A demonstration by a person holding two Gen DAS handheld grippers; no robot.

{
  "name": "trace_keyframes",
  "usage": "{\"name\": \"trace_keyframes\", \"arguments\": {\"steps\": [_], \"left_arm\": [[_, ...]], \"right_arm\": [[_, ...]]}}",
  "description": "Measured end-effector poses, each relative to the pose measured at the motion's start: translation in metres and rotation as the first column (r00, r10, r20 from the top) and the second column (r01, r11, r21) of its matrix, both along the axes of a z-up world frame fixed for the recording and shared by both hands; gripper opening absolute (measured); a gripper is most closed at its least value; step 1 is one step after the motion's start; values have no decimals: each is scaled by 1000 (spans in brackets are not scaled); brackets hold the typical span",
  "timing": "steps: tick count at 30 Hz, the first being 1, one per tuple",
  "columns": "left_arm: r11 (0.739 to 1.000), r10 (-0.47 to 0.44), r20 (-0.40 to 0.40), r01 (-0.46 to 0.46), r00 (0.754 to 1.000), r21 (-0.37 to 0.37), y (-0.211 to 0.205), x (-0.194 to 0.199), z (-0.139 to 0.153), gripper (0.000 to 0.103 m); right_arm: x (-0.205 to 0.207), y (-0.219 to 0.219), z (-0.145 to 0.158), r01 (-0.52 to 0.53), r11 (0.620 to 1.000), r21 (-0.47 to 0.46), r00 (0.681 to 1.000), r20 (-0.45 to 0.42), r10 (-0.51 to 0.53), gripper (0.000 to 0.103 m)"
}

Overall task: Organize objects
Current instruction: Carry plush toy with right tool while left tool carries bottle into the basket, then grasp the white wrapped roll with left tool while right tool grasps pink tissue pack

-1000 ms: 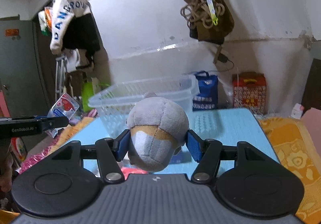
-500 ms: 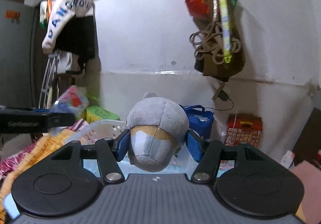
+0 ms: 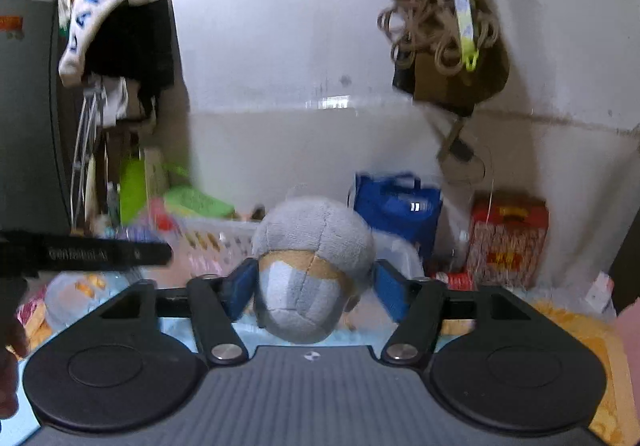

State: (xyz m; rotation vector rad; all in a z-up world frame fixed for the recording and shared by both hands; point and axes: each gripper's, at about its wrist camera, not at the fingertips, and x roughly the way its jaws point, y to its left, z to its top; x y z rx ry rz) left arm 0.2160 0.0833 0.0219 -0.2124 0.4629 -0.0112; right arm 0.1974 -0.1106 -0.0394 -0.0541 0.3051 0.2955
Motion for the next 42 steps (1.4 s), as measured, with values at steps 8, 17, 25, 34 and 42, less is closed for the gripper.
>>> {"name": "trace_keyframes", "arguments": {"steps": [8,17,25,34,42], "left_arm": [[998,41,200,-48,979,30,6,-40,25,103],[997,-60,183,49,981,65,1,-110,9,103],[990,-104,-20,105,994,93,-7,-149,-79,93],[959,-237,56,225,970,174,-43,-175,-87,93],[955,-213,15,205,977,216,-36,-173,-108,93]], "right_arm": [[-50,-14,24,35,998,53,982,185,-44,103],[-120,-22,-7,-11,990,138,996,87,-1,103],[-159,-19,-79,166,986,-26,986,-3,-166,103],[-184,-9,-71,55,996,-67,983,176,-42,103],[-193,-10,-85,-27,999,-21,995,93,29,103]]}}
